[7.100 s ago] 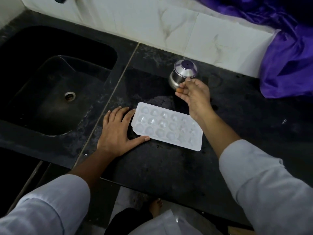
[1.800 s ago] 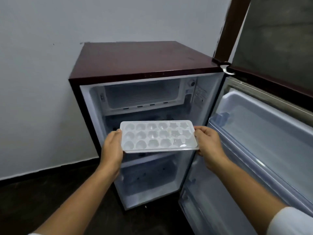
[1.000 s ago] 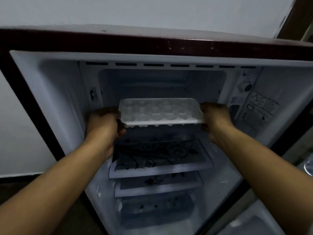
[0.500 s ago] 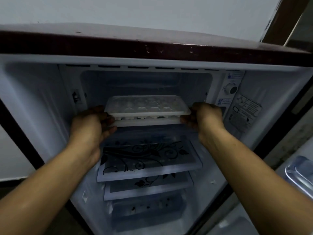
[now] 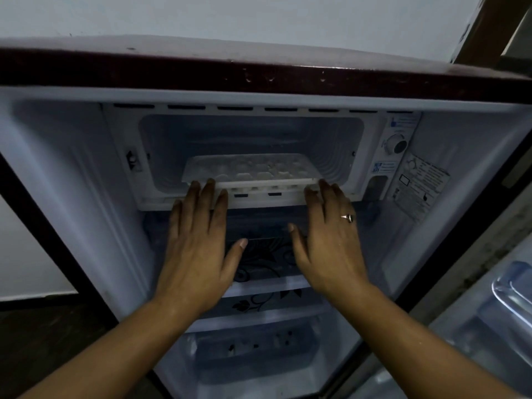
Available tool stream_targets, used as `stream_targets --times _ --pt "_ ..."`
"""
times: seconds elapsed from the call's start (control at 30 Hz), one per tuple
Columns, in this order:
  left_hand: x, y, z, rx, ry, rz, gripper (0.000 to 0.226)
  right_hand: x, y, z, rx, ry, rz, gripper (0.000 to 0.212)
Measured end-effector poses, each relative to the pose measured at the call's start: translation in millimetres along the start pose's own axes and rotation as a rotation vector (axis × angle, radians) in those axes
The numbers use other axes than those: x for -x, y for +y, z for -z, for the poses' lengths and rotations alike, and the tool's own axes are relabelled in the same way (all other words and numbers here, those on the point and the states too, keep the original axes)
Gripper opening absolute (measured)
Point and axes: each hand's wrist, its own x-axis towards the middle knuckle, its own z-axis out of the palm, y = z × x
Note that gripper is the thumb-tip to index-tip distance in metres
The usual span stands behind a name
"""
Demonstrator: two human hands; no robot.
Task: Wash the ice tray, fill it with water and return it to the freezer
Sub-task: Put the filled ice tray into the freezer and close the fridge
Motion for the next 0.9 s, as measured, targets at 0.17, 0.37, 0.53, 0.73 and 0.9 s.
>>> stream_targets --times 0.17,0.37,0.53,0.73,0.9 --pt "-19.8 -9.2 -3.1 -0.085 -0.057 -0.035 0.091 -14.5 1.4 -2.5 0.044 -0.064 0.019 0.073" --pt "-37.1 -16.9 0.0 -0.141 -0.133 -0.038 0.103 -28.5 1.9 -2.6 0.076 -0.143 0.027 0.082" --pt "-40.1 -20.9 7.0 -0.111 -0.180 -0.059 0.110 -32.2 2.0 -0.6 0.049 -0.191 0.031 0.087" --pt "-39.3 -25.1 14.5 -0.077 -0.220 -0.084 0.111 -31.5 1.7 7.4 0.040 -0.231 0.031 0.091" --pt "-30.4 -26.7 25.0 -0.067 -0.234 -0.077 0.112 -25.4 -5.4 20.3 0.073 -0.277 0.023 0.091"
